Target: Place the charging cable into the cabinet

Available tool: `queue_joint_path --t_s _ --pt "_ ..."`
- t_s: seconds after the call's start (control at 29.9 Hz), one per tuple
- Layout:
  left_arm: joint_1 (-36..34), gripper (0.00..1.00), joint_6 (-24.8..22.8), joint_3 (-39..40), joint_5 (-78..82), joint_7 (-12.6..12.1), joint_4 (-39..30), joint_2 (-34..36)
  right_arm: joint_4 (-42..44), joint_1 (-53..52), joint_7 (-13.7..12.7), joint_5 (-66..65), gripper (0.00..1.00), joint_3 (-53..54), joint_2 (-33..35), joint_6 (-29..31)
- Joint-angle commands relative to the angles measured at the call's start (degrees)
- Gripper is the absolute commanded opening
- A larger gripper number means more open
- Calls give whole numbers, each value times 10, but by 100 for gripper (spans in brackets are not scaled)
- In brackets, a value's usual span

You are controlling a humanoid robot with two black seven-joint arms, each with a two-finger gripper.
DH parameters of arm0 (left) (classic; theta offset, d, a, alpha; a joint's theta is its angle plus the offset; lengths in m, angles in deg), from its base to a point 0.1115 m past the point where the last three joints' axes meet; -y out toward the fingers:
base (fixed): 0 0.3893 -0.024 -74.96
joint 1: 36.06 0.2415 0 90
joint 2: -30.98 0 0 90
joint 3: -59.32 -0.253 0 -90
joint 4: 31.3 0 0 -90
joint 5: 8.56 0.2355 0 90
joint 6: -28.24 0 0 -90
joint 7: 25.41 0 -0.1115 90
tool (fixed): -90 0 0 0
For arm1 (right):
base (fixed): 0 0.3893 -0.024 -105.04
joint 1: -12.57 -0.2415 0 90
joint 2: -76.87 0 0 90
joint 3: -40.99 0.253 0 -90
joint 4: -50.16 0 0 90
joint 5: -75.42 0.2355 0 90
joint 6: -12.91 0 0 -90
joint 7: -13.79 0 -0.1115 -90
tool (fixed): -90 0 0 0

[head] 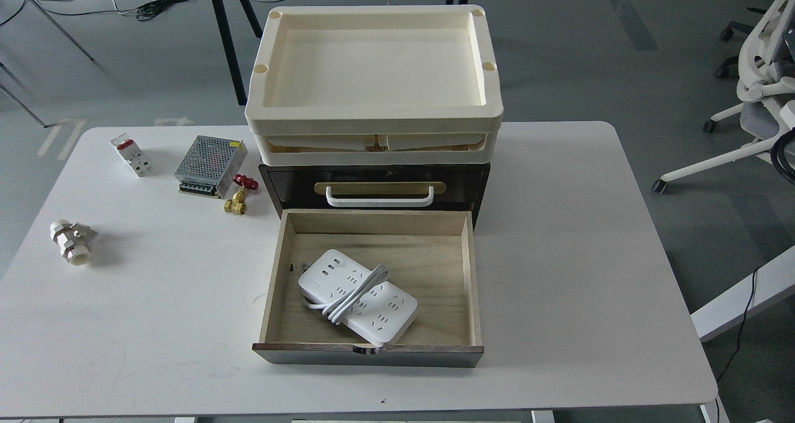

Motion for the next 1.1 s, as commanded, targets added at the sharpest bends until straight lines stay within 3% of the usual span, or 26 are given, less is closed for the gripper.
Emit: queue_joint_path --t_s 0.0,1.07 --pt "-6 90 0 1 0 0 4 -8 -1 1 5 0 100 24 -2 0" --pt "1 93 0 -2 -48 0 -10 -14 2 -2 5 -11 100 15 -24 0"
